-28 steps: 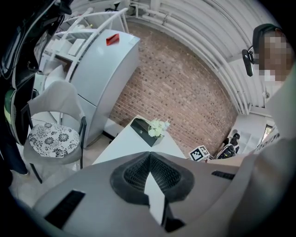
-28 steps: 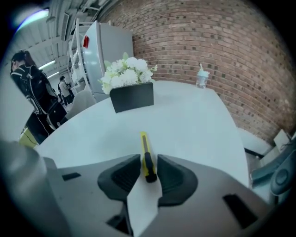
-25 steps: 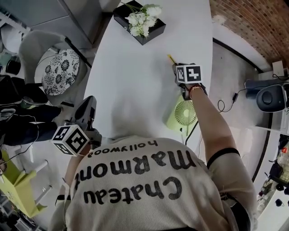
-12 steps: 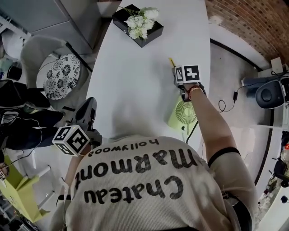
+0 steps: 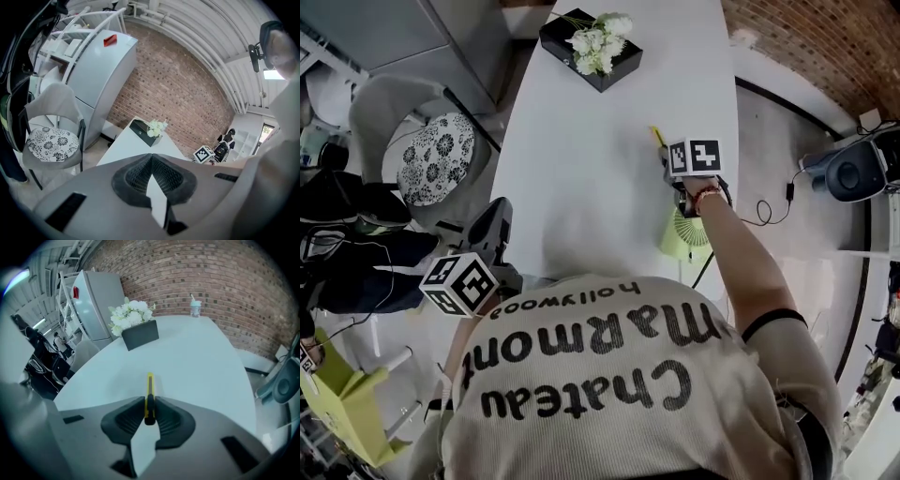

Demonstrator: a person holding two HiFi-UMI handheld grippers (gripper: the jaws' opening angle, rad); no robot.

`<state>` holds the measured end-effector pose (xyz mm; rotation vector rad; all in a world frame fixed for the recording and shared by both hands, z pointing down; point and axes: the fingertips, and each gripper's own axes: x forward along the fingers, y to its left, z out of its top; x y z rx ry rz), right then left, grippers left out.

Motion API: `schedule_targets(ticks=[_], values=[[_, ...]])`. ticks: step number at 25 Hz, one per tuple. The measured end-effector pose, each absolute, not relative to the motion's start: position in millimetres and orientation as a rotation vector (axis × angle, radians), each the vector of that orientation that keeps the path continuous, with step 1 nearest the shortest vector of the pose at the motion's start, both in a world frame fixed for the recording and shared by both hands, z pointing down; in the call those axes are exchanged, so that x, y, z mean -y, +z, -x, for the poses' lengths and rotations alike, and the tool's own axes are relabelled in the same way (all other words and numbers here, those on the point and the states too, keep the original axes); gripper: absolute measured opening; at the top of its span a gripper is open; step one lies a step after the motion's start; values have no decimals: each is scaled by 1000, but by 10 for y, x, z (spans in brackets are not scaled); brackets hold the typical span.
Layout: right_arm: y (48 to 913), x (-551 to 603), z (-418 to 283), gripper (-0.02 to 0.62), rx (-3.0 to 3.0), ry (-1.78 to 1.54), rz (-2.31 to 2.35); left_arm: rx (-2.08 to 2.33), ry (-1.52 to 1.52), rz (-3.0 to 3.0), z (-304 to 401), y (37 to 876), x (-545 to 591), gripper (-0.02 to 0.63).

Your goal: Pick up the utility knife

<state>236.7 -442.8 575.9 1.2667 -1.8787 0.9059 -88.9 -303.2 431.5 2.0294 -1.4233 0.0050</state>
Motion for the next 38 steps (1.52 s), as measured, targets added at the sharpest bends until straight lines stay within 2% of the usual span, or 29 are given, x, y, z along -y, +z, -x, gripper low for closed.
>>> schedule_targets(ticks=[17,38], values=[[5243,3788,-1676,67,1941,941,-1403,1340,-53,-2095,1478,4091,2622,2],[5159,1897,-1000,67,1872,1217,-1714,1078,-49,-2304,1884,3861,1881,2]])
